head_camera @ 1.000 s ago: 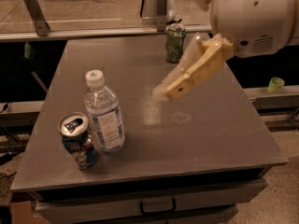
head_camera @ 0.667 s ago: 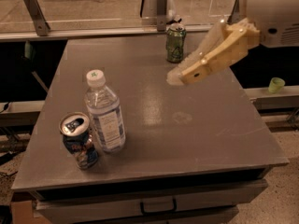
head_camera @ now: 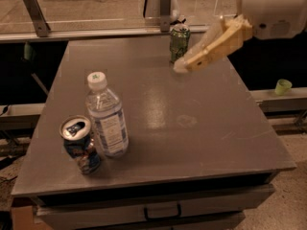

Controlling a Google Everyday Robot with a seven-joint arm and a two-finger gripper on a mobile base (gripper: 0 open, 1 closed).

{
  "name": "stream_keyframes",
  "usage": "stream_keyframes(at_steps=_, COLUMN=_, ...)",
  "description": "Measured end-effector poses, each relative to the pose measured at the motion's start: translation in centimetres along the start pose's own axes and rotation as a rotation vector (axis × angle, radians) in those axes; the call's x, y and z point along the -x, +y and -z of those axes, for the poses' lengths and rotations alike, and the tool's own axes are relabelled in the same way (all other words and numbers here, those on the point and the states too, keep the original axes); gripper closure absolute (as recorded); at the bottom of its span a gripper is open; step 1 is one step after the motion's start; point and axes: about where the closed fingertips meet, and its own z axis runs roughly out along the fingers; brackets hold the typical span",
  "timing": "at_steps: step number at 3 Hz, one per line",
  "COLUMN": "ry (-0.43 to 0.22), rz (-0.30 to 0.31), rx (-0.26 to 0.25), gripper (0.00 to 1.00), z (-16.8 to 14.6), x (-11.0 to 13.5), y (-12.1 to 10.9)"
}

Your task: Move blue plastic bottle near redbull can

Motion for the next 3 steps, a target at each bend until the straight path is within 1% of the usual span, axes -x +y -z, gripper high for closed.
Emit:
stream_keyframes(at_steps=1, ry=0.002, rz=0.083, rx=-0.092, gripper=0.00, z=0.7, x=-2.5, y=-6.9)
stream_keyframes(at_steps=2, ry=-0.014, rz=0.106, rx=-0.109, gripper=0.00, z=0.9, x=-1.3, y=-8.1)
stream_keyframes(at_steps=3, ry=-0.013, rz=0.104, rx=-0.106, gripper=0.00, z=0.8, x=-1.4, y=-7.9)
